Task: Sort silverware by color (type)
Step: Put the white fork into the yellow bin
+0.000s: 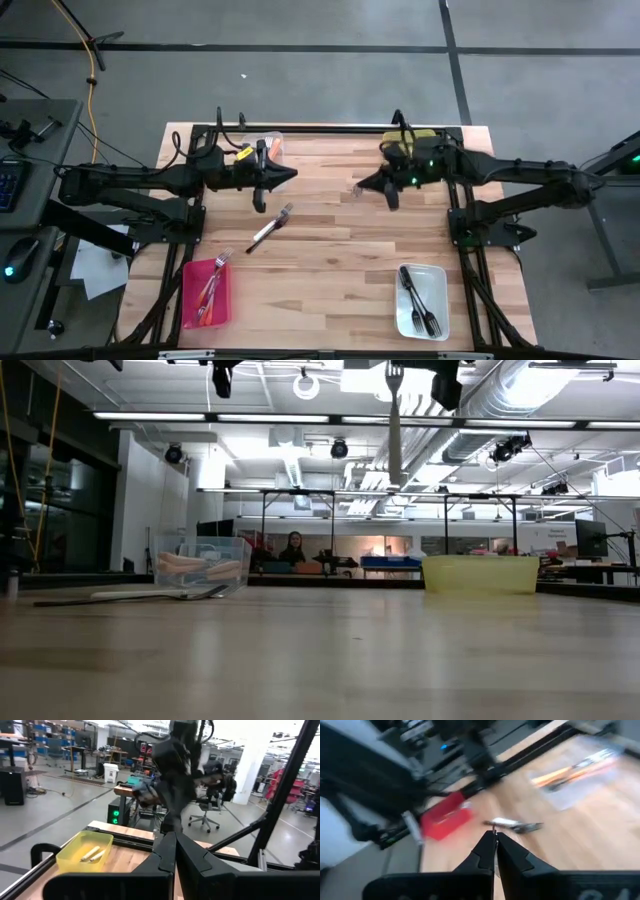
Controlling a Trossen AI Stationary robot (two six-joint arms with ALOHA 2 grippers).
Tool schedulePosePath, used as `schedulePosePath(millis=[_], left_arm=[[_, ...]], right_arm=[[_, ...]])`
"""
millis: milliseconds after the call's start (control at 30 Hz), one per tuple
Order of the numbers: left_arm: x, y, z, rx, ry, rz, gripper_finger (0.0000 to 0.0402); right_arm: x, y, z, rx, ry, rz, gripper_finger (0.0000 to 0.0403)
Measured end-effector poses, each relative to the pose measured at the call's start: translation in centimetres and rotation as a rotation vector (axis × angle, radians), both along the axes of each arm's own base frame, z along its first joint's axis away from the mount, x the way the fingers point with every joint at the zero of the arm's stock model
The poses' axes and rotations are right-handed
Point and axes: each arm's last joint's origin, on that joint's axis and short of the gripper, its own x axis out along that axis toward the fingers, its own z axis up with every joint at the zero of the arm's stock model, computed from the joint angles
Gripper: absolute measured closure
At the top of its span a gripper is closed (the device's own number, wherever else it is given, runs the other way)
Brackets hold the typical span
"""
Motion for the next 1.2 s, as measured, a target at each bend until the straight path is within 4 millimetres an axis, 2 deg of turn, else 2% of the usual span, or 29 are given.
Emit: schedulePosePath(millis=[67, 300, 433, 633, 800, 1033, 1200], left_arm=[[0.0, 0.0, 0.0, -0.001, 0.000, 0.010, 0.0402], [0.0, 0.1, 0.0, -0.001, 0.000, 0.016, 0.0401], [0.0, 0.1, 0.0, -0.002, 0.000, 0.036, 0.0402], [0.0, 0.2, 0.0, -0.004, -0.001, 0.071, 0.0402], [0.0, 0.2, 0.0, -0.004, 0.000, 0.071, 0.0402], [0.0, 0.2, 0.0, -0.005, 0.000, 0.076, 0.0402], [0.0, 0.2, 0.0, -0.005, 0.000, 0.078, 0.0401]], right_arm=[[-0.7, -1.4, 1.3, -0.065, 0.041, -0.074, 0.0403], [-3.2, -6.9, 4.8, -0.302, 0.384, -0.344, 0.0403], [-3.1, -10.6, 4.6, -0.285, 0.548, -0.435, 0.0403], [-2.5, -16.1, 0.6, -0.175, 0.772, -0.501, 0.0403], [-2.5, -19.6, -3.4, -0.075, 0.968, -0.499, 0.0403], [-1.9, -22.6, -8.1, 0.028, 1.130, -0.489, 0.0403], [-1.6, -23.5, -10.0, 0.066, 1.180, -0.475, 0.0403]])
